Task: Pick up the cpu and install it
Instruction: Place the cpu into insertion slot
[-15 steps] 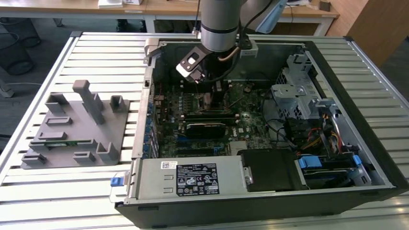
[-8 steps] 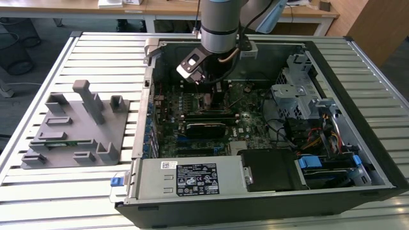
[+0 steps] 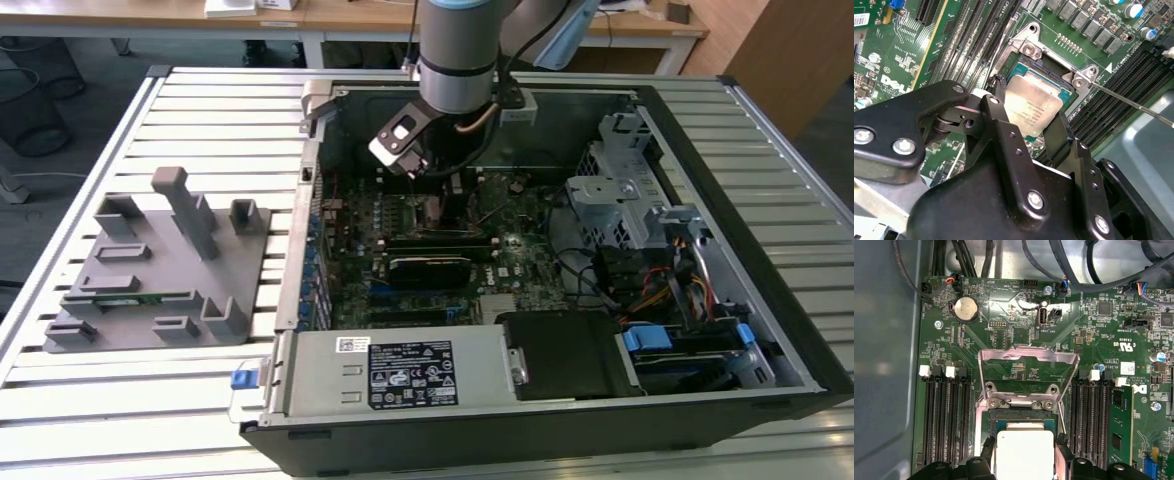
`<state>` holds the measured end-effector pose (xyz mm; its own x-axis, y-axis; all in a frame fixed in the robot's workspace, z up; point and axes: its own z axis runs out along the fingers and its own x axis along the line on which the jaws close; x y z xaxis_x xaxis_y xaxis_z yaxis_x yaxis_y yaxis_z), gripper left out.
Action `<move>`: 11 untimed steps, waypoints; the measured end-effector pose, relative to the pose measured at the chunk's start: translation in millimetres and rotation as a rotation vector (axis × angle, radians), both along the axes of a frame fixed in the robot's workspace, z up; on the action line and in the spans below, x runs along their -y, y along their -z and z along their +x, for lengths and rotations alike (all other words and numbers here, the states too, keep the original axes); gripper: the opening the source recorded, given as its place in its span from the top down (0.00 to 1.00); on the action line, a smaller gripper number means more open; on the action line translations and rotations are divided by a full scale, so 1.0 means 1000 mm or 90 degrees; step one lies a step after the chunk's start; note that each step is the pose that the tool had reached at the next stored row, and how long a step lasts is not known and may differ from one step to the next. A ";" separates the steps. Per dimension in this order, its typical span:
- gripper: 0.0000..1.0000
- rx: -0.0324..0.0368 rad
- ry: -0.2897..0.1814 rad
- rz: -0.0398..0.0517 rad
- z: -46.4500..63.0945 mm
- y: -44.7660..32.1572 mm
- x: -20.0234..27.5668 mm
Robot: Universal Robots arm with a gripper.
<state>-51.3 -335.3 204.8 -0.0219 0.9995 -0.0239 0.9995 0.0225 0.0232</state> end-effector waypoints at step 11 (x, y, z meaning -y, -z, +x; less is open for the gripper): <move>0.45 0.0000 0.001 -0.0002 0.000 0.0047 -0.0036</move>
<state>-51.3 -331.8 200.1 -0.0197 0.9995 -0.0242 0.9995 0.0203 0.0232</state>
